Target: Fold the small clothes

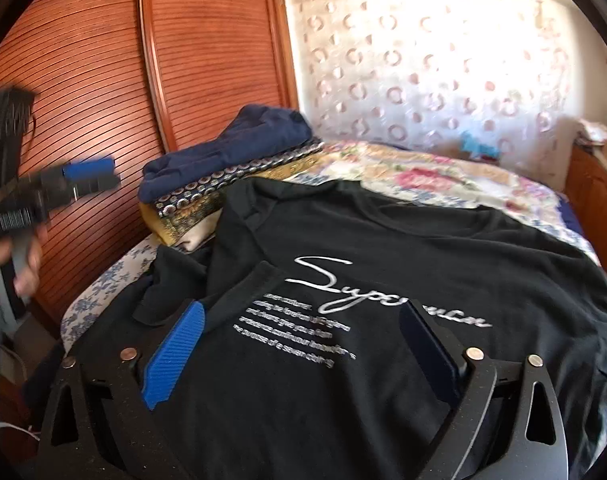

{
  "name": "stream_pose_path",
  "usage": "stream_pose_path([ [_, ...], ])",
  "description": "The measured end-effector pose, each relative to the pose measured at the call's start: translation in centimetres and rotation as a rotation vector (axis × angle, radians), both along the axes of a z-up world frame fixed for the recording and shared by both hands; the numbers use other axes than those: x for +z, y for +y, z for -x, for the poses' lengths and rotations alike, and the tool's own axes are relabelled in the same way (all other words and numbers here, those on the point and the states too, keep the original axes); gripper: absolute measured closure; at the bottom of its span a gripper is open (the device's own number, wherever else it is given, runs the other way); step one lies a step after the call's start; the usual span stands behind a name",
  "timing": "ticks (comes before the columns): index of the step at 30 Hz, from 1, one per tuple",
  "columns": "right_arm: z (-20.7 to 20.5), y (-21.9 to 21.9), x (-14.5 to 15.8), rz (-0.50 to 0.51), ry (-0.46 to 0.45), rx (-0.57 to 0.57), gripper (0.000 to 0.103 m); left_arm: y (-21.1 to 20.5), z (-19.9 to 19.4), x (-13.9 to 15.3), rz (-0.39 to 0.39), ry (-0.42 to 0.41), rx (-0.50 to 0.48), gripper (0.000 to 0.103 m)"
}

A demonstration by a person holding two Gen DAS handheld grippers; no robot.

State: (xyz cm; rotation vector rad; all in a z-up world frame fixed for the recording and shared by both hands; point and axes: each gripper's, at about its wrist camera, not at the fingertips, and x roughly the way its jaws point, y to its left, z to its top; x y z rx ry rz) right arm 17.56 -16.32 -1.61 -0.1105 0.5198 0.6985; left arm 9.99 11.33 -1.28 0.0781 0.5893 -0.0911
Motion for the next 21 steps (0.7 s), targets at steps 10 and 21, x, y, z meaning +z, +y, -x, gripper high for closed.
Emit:
stream_pose_path([
  [10,-6.9,4.7,-2.0,0.013,0.210,0.114,0.040,1.2,-0.5,-7.5,0.034,0.154,0.073,0.023],
  [21,-8.5,7.8,-2.7,0.063,0.178,0.122,0.098,1.8,-0.5,-8.0,0.053,0.140,0.108,0.023],
])
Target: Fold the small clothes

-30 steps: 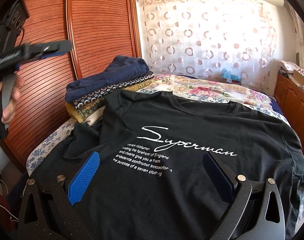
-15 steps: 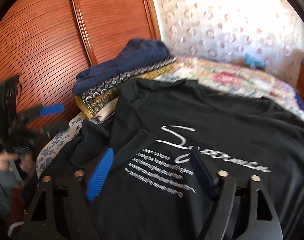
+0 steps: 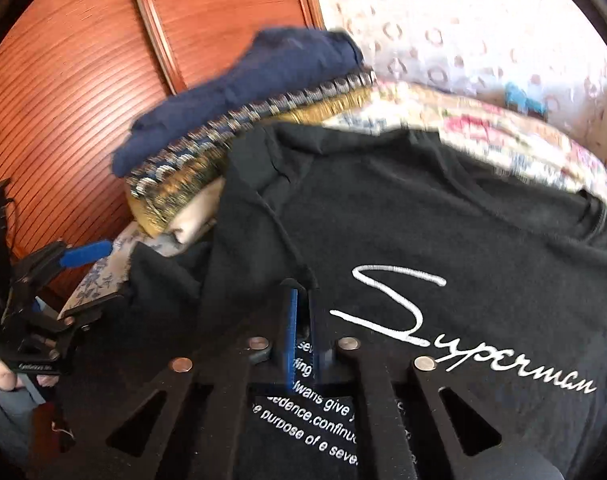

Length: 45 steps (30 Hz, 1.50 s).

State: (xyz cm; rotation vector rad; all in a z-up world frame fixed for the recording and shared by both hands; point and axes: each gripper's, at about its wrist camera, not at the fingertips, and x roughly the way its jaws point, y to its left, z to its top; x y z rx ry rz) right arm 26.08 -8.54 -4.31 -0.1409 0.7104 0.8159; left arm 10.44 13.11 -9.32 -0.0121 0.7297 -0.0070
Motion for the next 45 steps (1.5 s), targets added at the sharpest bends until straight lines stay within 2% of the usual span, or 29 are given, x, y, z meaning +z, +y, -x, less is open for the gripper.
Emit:
stream_pose_path([
  [4,2.7,-3.6,1.9,-0.117,-0.087,-0.045,0.099,-0.1,0.2,0.0,-0.006,-0.010,-0.004,0.023],
  [7,4.0,-5.3,1.0,-0.059,-0.106,-0.106,0.099,-0.1,0.2,-0.1,-0.005,-0.009,-0.003,0.023],
  [9,3.8,-5.3,-0.4,0.012,-0.081,-0.121,0.099,-0.1,0.1,-0.2,-0.002,-0.006,0.005,0.023],
  [12,3.2,-4.9,-1.6,0.045,-0.059,-0.121,0.099,0.1,0.3,-0.2,0.010,-0.013,0.015,0.023],
  [14,2.8,-4.4,-1.6,0.053,-0.057,-0.129,0.094,0.4,0.3,-0.2,0.023,-0.014,0.017,0.023],
  [16,2.9,-4.4,-1.6,0.059,-0.068,-0.151,0.080,0.7,0.4,-0.3,0.042,-0.014,0.023,0.023],
  [19,3.3,-4.8,-1.1,0.045,-0.071,-0.164,0.071,0.9,0.6,-0.2,0.058,-0.022,0.031,0.023],
  [21,4.2,-4.6,-1.0,0.042,-0.071,-0.170,0.069,1.0,1.0,0.1,0.048,-0.037,0.040,0.023],
  [26,6.9,-4.8,0.6,0.007,-0.112,-0.114,0.068,1.5,4.0,1.8,0.022,-0.089,0.060,0.023],
  [28,7.9,-4.1,0.9,-0.020,-0.118,-0.072,0.060,2.0,5.5,2.7,0.030,-0.114,0.072,0.023],
  [31,9.3,-2.0,1.0,-0.038,-0.119,0.009,0.058,2.7,7.3,4.0,0.032,-0.140,0.092,0.023],
  [38,11.0,4.6,-1.0,0.005,-0.100,0.206,0.058,3.1,9.6,5.8,0.020,-0.189,0.120,0.023],
  [40,11.0,6.1,-1.7,0.035,-0.095,0.229,0.058,3.2,9.8,5.8,0.021,-0.192,0.124,0.023],
  [42,10.4,7.2,-2.6,0.073,-0.053,0.242,0.058,3.2,9.8,5.6,0.021,-0.187,0.127,0.023],
  [44,9.9,8.1,-2.9,0.094,-0.045,0.237,0.062,3.2,9.6,5.4,0.021,-0.180,0.128,0.023],
  [45,9.9,8.5,-2.8,0.116,-0.053,0.240,0.075,3.1,9.6,5.3,0.020,-0.176,0.128,0.023],
])
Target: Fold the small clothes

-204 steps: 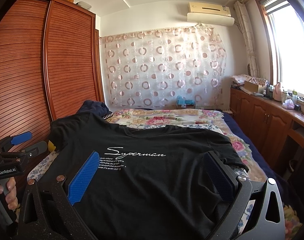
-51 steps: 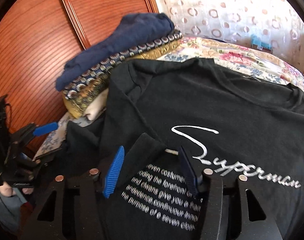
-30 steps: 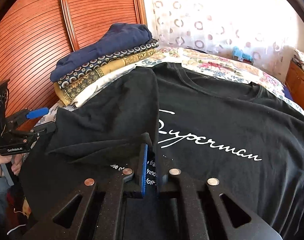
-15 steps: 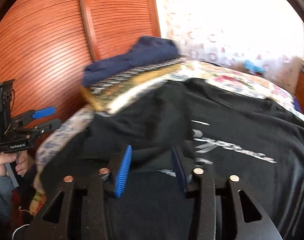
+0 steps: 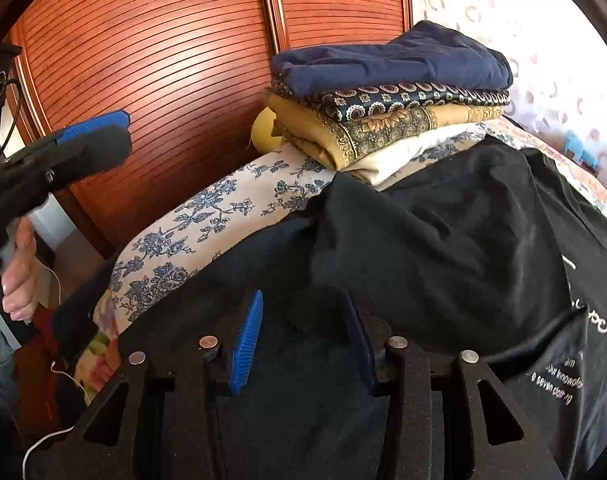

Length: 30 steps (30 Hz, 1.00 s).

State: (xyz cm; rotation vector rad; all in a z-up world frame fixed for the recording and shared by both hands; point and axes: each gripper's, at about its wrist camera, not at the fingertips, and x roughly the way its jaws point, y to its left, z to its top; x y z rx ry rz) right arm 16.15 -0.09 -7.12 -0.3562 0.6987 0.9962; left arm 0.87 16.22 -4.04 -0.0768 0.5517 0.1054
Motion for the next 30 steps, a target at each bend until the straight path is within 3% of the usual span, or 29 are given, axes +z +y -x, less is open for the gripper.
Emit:
stream_pose_path([
  [1,0.1,0.3,0.0,0.029,-0.028,-0.005,0.090,-0.1,0.0,-0.1,-0.001,0.004,0.000,0.023],
  [3,0.0,-0.2,0.1,0.041,-0.034,0.002,0.098,-0.3,-0.1,-0.2,-0.005,0.008,-0.001,0.023],
  [9,1.3,-4.0,2.9,-0.013,-0.072,0.013,0.099,-0.5,-0.1,0.1,-0.007,0.002,-0.009,0.023],
  [14,1.9,-7.2,3.5,-0.029,-0.072,-0.005,0.099,-1.0,-0.8,-0.3,-0.002,0.015,-0.019,0.023],
  [16,2.1,-7.8,3.3,-0.028,-0.070,-0.005,0.096,-1.3,-1.3,-0.5,-0.005,0.023,-0.031,0.023],
  [17,2.2,-8.0,3.0,-0.027,-0.061,0.000,0.091,-1.5,-1.6,-0.6,-0.010,0.031,-0.036,0.023],
  [18,2.3,-8.3,3.0,-0.021,-0.053,0.001,0.077,-1.8,-2.0,-0.9,-0.017,0.042,-0.044,0.023],
  [19,2.4,-8.9,3.1,-0.022,-0.058,-0.007,0.074,-2.1,-2.4,-1.1,-0.024,0.052,-0.053,0.023],
  [30,-5.7,-12.3,2.2,-0.063,0.025,-0.330,0.073,-3.7,-5.0,-3.6,-0.030,0.126,-0.092,0.023],
])
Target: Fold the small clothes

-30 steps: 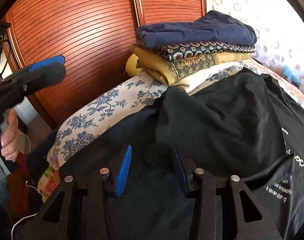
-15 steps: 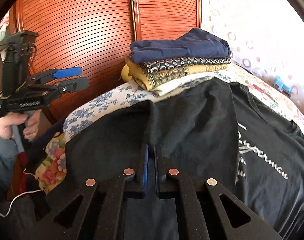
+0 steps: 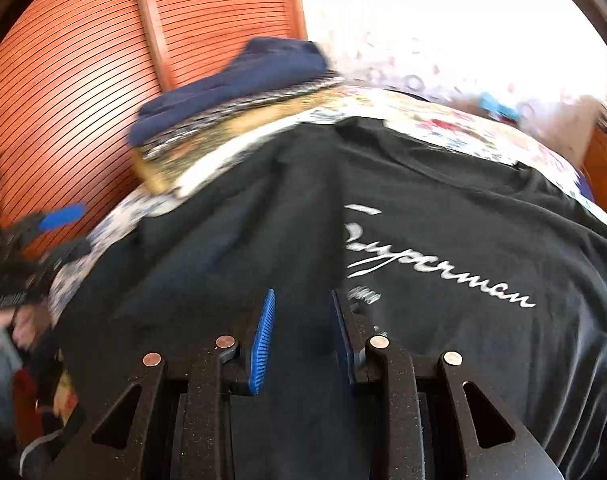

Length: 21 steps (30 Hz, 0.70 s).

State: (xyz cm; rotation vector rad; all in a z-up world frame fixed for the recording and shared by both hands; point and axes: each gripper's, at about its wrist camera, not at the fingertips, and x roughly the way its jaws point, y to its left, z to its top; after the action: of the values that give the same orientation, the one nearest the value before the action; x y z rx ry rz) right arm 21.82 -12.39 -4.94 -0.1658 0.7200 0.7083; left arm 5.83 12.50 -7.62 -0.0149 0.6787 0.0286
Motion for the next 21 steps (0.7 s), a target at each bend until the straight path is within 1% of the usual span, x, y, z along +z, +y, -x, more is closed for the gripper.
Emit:
stream_pose_path([
  [3,-1.9,0.5,-0.7,-0.001,0.073,-0.042,0.073,-0.8,0.0,-0.1,0.002,0.002,-0.020,0.023],
  [4,-2.2,0.9,-0.9,0.004,0.085,-0.045,0.074,-1.1,0.0,-0.1,0.003,0.001,-0.028,0.023],
  [6,-2.1,1.3,-0.9,0.019,0.075,-0.032,0.075,-1.6,-0.1,0.0,0.005,-0.002,-0.040,0.023],
  [7,-2.4,1.7,-0.7,0.027,0.067,-0.022,0.094,-1.9,-0.1,0.1,0.008,-0.005,-0.047,0.023],
  [8,-2.1,2.0,-0.7,0.030,0.061,0.008,0.102,-2.1,-0.2,0.2,0.010,-0.008,-0.052,0.023],
  [9,-1.9,2.0,-0.6,0.037,0.044,0.024,0.102,-2.4,-0.3,0.3,0.014,-0.014,-0.058,0.023],
  [11,-1.8,1.1,-0.2,0.051,-0.011,-0.004,0.102,-3.0,-0.7,0.6,0.021,-0.026,-0.068,0.023],
  [14,-2.4,-0.5,0.1,0.010,-0.020,-0.062,0.102,-4.2,-1.6,1.0,0.024,-0.037,-0.080,0.023],
  [17,-2.4,-2.2,0.5,-0.038,-0.017,-0.085,0.102,-5.7,-2.8,1.4,0.043,-0.039,-0.117,0.023],
  [18,-2.2,-2.9,0.7,-0.047,-0.021,-0.105,0.101,-6.5,-3.3,1.5,0.044,-0.039,-0.136,0.022],
  [19,-1.6,-3.8,1.1,-0.054,-0.030,-0.121,0.096,-7.0,-3.7,1.6,0.044,-0.038,-0.147,0.022],
  [21,-0.6,-5.4,1.7,-0.073,-0.058,-0.141,0.094,-8.4,-4.6,1.8,0.045,-0.034,-0.179,0.022],
])
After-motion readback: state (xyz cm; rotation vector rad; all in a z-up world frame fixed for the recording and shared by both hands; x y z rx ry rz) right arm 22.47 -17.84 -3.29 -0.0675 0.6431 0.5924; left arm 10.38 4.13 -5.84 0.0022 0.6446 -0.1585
